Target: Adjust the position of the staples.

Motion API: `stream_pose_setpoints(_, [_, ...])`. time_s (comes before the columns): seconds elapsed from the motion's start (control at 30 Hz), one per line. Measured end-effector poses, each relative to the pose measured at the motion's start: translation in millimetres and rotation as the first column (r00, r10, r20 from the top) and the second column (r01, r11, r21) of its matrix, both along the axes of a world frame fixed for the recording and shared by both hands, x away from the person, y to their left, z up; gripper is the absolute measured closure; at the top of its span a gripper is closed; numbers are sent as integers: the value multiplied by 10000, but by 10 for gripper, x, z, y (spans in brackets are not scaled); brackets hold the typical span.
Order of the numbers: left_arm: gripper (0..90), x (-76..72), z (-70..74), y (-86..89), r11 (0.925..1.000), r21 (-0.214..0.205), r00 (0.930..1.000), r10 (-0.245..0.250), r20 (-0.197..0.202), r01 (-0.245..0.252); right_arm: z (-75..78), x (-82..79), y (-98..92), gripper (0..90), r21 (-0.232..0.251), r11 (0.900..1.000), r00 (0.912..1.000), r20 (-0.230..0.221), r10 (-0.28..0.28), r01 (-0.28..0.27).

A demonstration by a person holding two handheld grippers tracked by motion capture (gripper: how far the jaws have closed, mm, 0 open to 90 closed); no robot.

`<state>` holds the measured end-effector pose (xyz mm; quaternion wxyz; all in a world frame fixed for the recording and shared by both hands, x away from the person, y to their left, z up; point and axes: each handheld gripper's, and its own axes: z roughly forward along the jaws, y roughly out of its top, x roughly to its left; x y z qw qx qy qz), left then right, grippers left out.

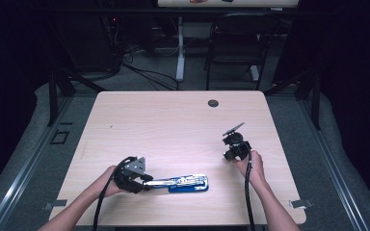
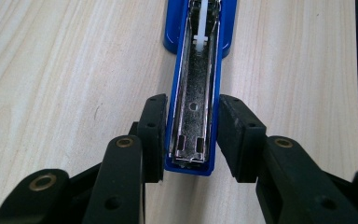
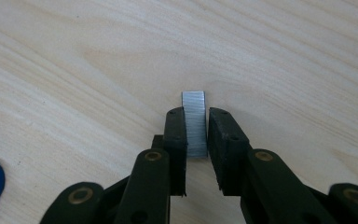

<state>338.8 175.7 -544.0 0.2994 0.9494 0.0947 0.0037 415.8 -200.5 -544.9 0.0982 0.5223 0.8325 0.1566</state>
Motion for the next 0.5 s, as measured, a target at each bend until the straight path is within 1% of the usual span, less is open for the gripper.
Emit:
stream_pose_setpoints(0.1, [638, -1, 1, 0, 10000, 1, 10000, 5, 10, -5, 15, 1, -19, 750, 200, 9998, 9999, 155, -14, 11])
stream_pose_setpoints(0.13, [638, -1, 1, 0, 10000, 3, 10000, 15, 2, -15, 29, 2, -24, 736, 158, 9998, 9998, 192, 96, -99])
stream_pose_setpoints(0.2, [638, -3, 0, -1, 10000, -18, 10000, 43, -18, -43, 41, -2, -15, 714, 268, 9995, 9991, 384, 174, -185])
stream_pose_setpoints(0.23, [637, 0, 0, 0, 10000, -2, 10000, 4, 0, -4, 46, -1, -6, 707, 244, 9995, 9988, 465, 178, -190])
stream_pose_setpoints(0.27, [638, 0, 1, 1, 10000, -6, 10000, -14, 19, 14, 49, -1, -3, 707, 235, 9994, 9982, 554, 243, -256])
stream_pose_setpoints(0.33, [638, 4, 7, 4, 10000, 53, 10000, -47, -66, 48, 42, -1, 14, 707, 271, 9992, 9972, 689, 274, -293])
stream_pose_setpoints(0.37, [638, 1, 1, 2, 10000, 1, 10000, -18, 4, 18, 43, 0, 13, 708, 130, 9993, 9969, 711, 337, -347])
stream_pose_setpoints(0.4, [638, 0, 1, 1, 10000, -5, 10000, -9, 19, 9, 39, 1, 14, 711, 119, 9993, 9964, 783, 339, -349])
stream_pose_setpoints(0.5, [638, -1, -1, 0, 10000, -29, 10000, 12, -10, -12, 24, 6, 10, 732, 270, 9992, 9959, 865, 267, -291])
